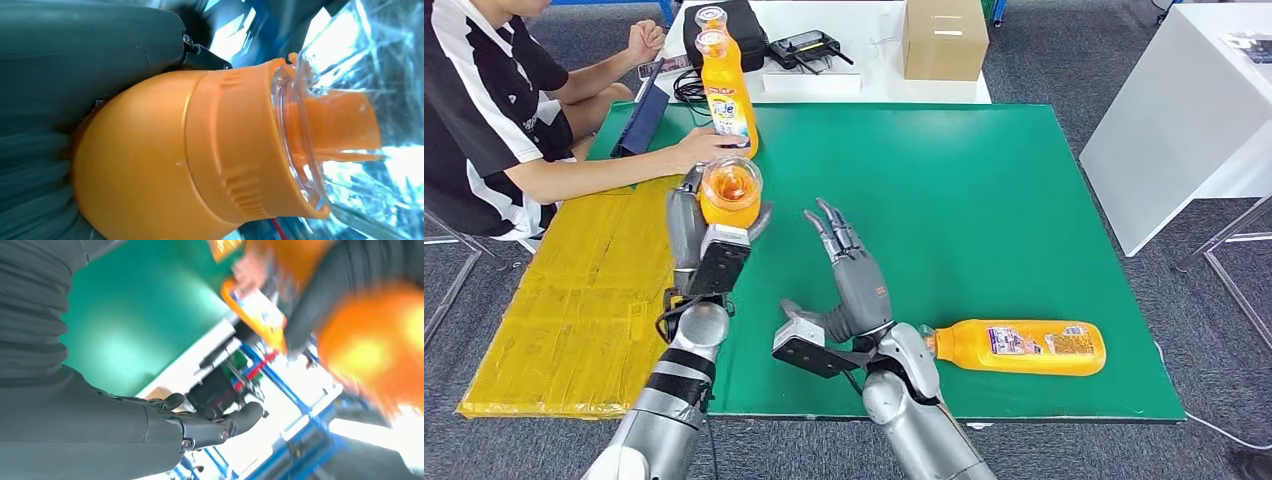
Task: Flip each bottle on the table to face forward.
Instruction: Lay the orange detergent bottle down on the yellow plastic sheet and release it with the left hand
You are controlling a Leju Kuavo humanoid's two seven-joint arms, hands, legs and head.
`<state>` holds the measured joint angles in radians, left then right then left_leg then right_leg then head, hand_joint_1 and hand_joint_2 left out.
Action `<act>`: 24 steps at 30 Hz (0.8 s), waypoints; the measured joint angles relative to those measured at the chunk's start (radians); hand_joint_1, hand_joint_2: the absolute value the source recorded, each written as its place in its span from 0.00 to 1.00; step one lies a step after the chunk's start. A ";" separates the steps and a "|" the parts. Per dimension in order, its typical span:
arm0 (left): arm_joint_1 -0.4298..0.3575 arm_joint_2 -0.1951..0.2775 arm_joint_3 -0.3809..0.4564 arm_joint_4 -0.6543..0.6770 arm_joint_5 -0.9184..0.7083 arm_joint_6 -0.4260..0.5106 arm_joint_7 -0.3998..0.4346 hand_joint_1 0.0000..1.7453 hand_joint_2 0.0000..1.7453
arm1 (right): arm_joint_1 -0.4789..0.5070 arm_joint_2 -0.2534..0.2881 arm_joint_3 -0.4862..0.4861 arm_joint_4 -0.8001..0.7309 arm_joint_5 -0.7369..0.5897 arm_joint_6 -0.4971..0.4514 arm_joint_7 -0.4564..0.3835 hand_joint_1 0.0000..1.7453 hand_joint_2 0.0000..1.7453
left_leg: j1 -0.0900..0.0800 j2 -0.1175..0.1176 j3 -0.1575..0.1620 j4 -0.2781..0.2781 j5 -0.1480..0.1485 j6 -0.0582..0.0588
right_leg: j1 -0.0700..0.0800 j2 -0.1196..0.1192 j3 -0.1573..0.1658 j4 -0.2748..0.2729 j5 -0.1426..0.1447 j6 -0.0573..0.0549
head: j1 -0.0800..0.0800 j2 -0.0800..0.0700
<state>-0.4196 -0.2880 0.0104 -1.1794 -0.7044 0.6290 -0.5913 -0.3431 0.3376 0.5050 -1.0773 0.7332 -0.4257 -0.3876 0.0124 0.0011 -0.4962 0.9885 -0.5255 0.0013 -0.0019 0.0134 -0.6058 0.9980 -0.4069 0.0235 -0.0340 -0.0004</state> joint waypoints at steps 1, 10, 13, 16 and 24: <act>-0.010 0.004 0.031 0.006 -0.114 0.036 0.004 1.00 1.00 | 0.015 -0.008 -0.002 -0.044 -0.001 0.000 -0.004 0.00 1.00 | 0.000 0.000 0.000 0.000 0.000 0.000 | 0.000 0.000 0.000 0.000 0.000 0.000 | 0.000 0.000; -0.081 0.014 0.406 0.060 -0.680 0.068 0.026 1.00 1.00 | 0.079 -0.074 -0.003 -0.285 -0.003 -0.017 -0.016 0.00 1.00 | 0.000 0.003 0.001 0.000 0.000 0.000 | 0.000 0.002 0.000 0.000 0.000 0.000 | 0.000 0.000; -0.072 0.040 0.418 0.062 -0.778 0.068 0.156 1.00 1.00 | 0.080 -0.092 -0.001 -0.309 0.016 -0.021 -0.002 0.00 1.00 | 0.000 0.003 0.001 0.000 0.000 0.000 | 0.000 0.002 0.000 0.000 0.000 0.000 | 0.000 0.000; -0.051 0.174 0.273 0.073 -0.843 0.068 0.610 1.00 1.00 | 0.075 -0.130 0.007 -0.319 0.045 -0.021 0.024 0.00 1.00 | 0.000 0.011 0.002 0.000 0.000 0.000 | 0.001 0.010 -0.004 0.000 0.001 0.000 | 0.000 0.000; -0.034 0.483 -0.562 0.236 -0.844 0.069 1.162 1.00 1.00 | 0.082 -0.284 -0.004 -0.366 0.082 -0.014 0.023 0.00 1.00 | 0.000 0.000 0.001 -0.001 0.000 0.000 | 0.000 -0.001 0.002 0.000 0.000 -0.001 | -0.002 0.000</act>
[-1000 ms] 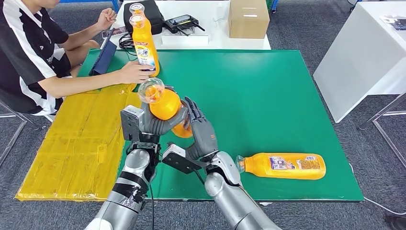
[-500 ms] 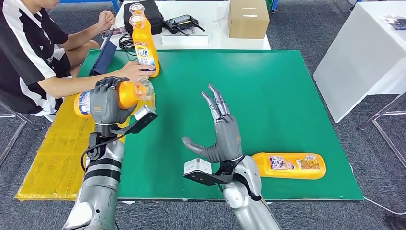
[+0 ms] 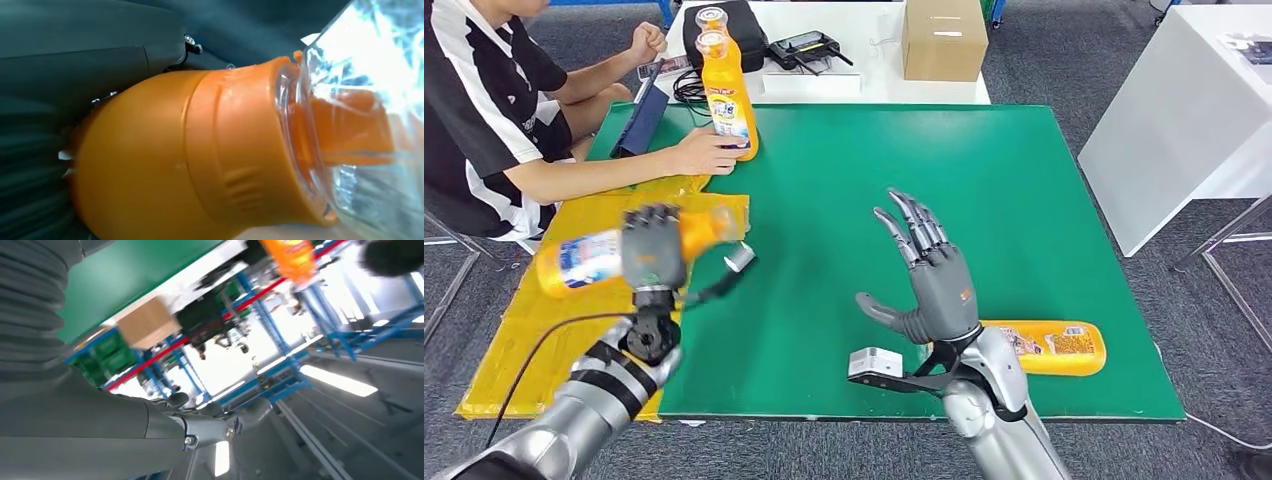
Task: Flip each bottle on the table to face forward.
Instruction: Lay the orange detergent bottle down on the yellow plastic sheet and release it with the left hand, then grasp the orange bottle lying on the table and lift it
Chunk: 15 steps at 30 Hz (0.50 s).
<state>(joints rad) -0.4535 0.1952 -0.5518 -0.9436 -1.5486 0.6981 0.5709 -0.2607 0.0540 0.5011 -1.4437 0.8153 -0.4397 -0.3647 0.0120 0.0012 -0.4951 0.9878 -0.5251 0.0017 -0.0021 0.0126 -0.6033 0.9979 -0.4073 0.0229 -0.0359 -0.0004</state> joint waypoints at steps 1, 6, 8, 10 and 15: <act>0.017 0.008 -0.040 0.017 0.001 0.000 -0.085 1.00 1.00 | 0.007 -0.017 -0.006 -0.008 0.004 0.001 0.001 0.00 1.00 | 0.000 0.001 0.000 0.000 0.000 0.000 | 0.000 0.001 0.000 0.000 0.000 0.000 | 0.000 0.000; 0.082 -0.037 0.088 0.088 0.000 0.001 -0.376 1.00 1.00 | 0.040 -0.065 -0.033 -0.020 0.011 0.016 0.003 0.00 1.00 | -0.001 0.002 0.000 0.000 -0.001 0.000 | 0.000 0.002 -0.001 -0.003 0.000 0.000 | 0.000 0.000; 0.089 -0.057 0.171 0.106 0.000 0.001 -0.393 1.00 1.00 | 0.046 -0.074 -0.040 -0.022 0.011 0.016 0.003 0.00 1.00 | -0.001 0.001 0.000 0.000 -0.001 0.000 | 0.000 0.002 -0.001 -0.003 0.000 0.000 | -0.001 0.000; 0.092 -0.069 0.222 0.119 0.000 0.001 -0.400 1.00 1.00 | 0.049 -0.080 -0.043 -0.023 0.011 0.018 0.003 0.00 1.00 | 0.000 0.001 0.000 0.000 -0.001 0.000 | 0.000 0.002 -0.001 -0.003 0.000 0.000 | -0.001 0.000; 0.093 -0.116 0.364 0.166 0.000 0.001 -0.530 1.00 1.00 | 0.051 -0.088 -0.043 -0.022 0.022 0.054 0.003 0.00 1.00 | 0.001 0.001 0.000 0.000 -0.001 0.000 | 0.001 0.002 -0.001 -0.003 0.000 0.000 | -0.001 0.000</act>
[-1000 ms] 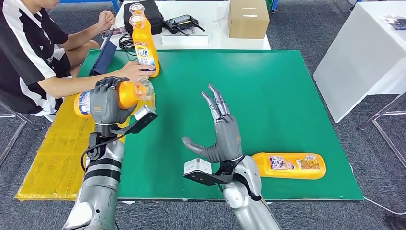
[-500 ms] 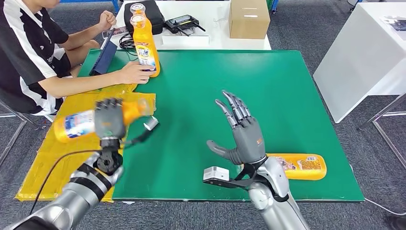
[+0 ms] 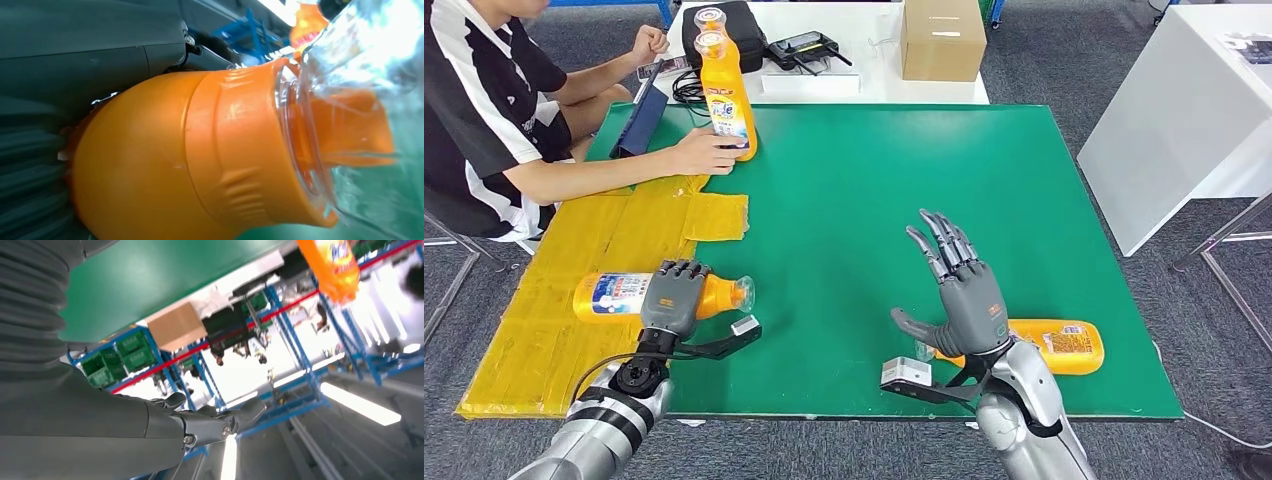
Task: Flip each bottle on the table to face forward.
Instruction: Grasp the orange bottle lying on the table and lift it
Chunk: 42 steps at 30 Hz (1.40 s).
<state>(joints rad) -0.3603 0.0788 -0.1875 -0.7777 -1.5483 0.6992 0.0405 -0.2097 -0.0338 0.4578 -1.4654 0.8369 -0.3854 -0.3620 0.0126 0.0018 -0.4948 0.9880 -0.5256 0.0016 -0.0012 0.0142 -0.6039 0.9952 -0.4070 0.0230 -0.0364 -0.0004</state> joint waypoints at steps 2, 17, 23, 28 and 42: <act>-0.007 -0.031 0.091 0.028 0.001 0.001 -0.068 0.99 1.00 | 0.000 -0.004 0.001 0.007 0.004 0.018 0.000 0.00 1.00 | 0.000 0.000 0.000 0.000 0.000 0.000 | 0.000 0.000 0.000 0.000 0.000 0.000 | 0.000 0.000; -0.132 -0.114 0.541 0.246 0.138 0.011 -0.303 0.00 1.00 | -0.047 -0.133 0.030 0.095 -0.033 0.264 -0.026 0.00 1.00 | 0.000 -0.001 0.005 0.000 0.000 0.000 | -0.001 -0.002 0.007 0.000 0.000 0.000 | 0.000 0.000; -0.200 -0.123 0.660 0.349 0.274 -0.039 -0.479 0.00 0.75 | -0.070 -0.277 0.035 0.102 -0.127 0.401 -0.046 0.00 1.00 | -0.001 -0.004 0.010 0.000 0.000 0.000 | -0.001 -0.003 0.011 0.000 0.000 0.000 | 0.000 0.000; -0.229 -0.130 0.716 0.377 0.343 -0.089 -0.567 0.00 0.00 | -0.066 -0.411 0.025 0.077 -0.183 0.462 -0.045 0.00 1.00 | -0.002 -0.005 0.011 0.000 0.000 0.001 | -0.003 -0.005 0.012 0.000 0.000 0.000 | -0.001 0.000; -0.161 -0.196 0.605 0.212 0.932 -0.274 -0.742 0.00 0.00 | 0.252 -0.626 -0.209 -0.136 -0.224 0.480 0.017 0.00 1.00 | -0.001 -0.006 0.007 0.000 0.000 0.002 | -0.004 -0.008 0.009 -0.001 0.000 0.000 | 0.000 0.000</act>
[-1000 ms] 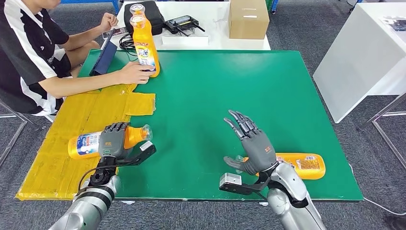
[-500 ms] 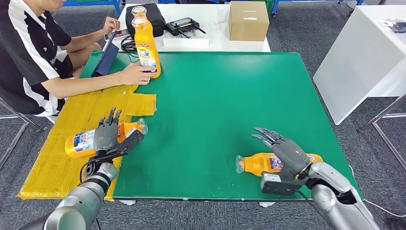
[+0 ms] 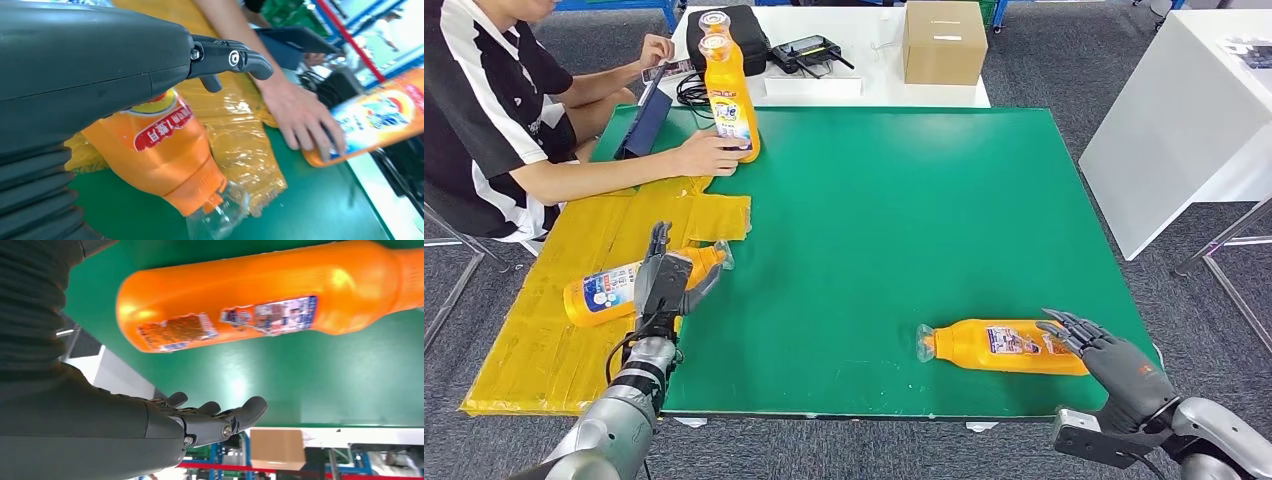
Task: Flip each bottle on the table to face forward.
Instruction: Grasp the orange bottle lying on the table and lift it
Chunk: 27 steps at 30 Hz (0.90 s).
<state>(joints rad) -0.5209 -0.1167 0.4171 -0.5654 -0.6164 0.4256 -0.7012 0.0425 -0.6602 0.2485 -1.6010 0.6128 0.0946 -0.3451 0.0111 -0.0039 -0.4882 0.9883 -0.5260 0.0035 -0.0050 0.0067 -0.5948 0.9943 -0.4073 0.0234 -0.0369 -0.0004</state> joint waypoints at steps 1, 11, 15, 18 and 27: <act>0.005 0.000 -0.022 -0.011 0.014 -0.002 0.000 0.00 0.00 | 0.009 -0.001 -0.014 -0.004 0.004 0.001 0.001 0.00 1.00 | 0.000 0.000 0.000 0.000 0.000 0.000 | 0.000 0.000 0.000 0.000 0.000 0.000 | 0.000 0.000; 0.047 -0.002 -0.207 -0.115 0.166 -0.019 0.000 0.00 0.00 | -0.020 0.048 -0.059 0.082 0.201 -0.039 0.045 0.00 1.00 | 0.000 0.000 0.000 0.000 0.000 0.000 | 0.001 0.000 0.000 0.000 0.000 0.000 | 0.000 0.000; 0.063 -0.007 -0.258 -0.156 0.206 -0.032 -0.001 0.00 0.00 | -0.102 0.132 -0.039 0.202 0.320 -0.125 0.085 0.00 1.00 | 0.001 0.001 -0.001 0.000 0.000 0.000 | 0.001 0.001 0.000 0.000 0.000 0.000 | 0.000 0.000; 0.076 -0.015 -0.291 -0.195 0.235 -0.054 -0.001 0.00 0.00 | -0.187 0.212 -0.012 0.325 0.389 -0.185 0.113 0.00 1.00 | 0.001 0.002 0.000 0.000 0.000 0.000 | 0.001 0.003 0.000 0.000 0.000 0.000 | 0.000 0.000; 0.116 -0.028 -0.350 -0.300 0.267 -0.096 -0.001 0.00 1.00 | -0.330 0.354 0.024 0.552 0.443 -0.238 0.144 0.00 1.00 | 0.001 0.001 -0.001 0.000 0.001 -0.001 | 0.001 0.002 0.000 0.001 0.000 0.000 | 0.000 0.000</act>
<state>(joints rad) -0.4051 -0.1444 0.0671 -0.8658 -0.3494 0.3300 -0.7019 -0.2874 -0.3062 0.2726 -1.0495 1.0560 -0.1436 -0.2013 0.0124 -0.0030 -0.4889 0.9882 -0.5251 0.0029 -0.0040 0.0088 -0.5950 0.9953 -0.4071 0.0233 -0.0368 -0.0004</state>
